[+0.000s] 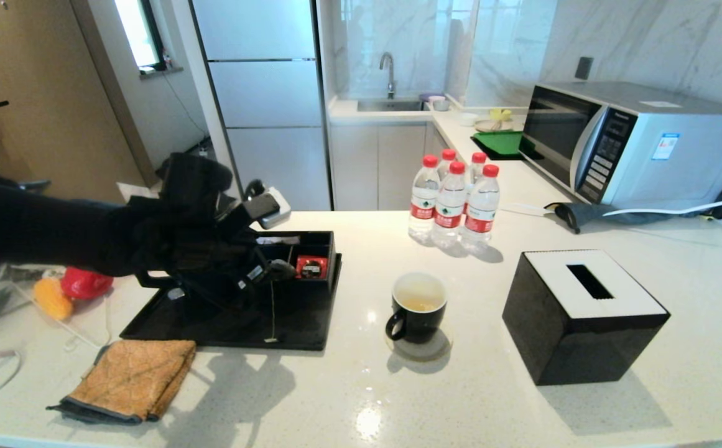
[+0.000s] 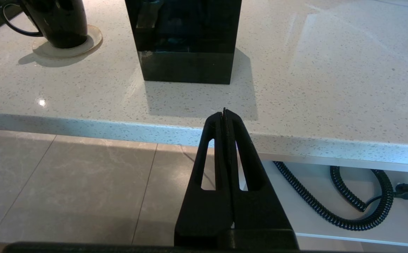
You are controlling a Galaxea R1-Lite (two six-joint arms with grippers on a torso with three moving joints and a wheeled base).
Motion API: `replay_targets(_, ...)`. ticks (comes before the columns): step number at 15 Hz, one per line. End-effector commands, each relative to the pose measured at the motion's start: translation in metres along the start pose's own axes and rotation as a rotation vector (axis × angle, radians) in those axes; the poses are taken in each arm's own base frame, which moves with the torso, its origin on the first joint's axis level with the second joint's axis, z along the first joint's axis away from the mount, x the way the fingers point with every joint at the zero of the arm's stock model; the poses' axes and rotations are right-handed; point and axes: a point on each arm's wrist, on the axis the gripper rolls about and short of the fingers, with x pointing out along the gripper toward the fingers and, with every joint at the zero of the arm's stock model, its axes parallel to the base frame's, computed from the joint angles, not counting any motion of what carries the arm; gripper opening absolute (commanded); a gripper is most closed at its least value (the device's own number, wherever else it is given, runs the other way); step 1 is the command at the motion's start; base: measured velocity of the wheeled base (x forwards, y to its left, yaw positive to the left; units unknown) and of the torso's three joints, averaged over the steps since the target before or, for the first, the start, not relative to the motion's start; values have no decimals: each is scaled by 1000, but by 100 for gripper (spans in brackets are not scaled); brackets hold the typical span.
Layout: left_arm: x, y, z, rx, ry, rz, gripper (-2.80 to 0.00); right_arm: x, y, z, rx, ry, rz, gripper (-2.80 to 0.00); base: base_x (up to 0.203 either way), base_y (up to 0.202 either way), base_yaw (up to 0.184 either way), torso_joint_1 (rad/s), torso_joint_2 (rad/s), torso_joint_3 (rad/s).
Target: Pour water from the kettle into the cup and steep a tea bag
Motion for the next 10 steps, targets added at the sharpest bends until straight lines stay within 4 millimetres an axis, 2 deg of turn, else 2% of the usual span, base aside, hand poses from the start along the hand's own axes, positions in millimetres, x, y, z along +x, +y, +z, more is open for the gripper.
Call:
replay_targets(1,5,0,-1,3,14,6,0,0,0,0,0,2,1,-280,0,0,0,0,0,0)
replay_targets(10,37,0,-2,3,56,4,0,0,0,0,0,2,1,-280,0,0,0,0,0,0)
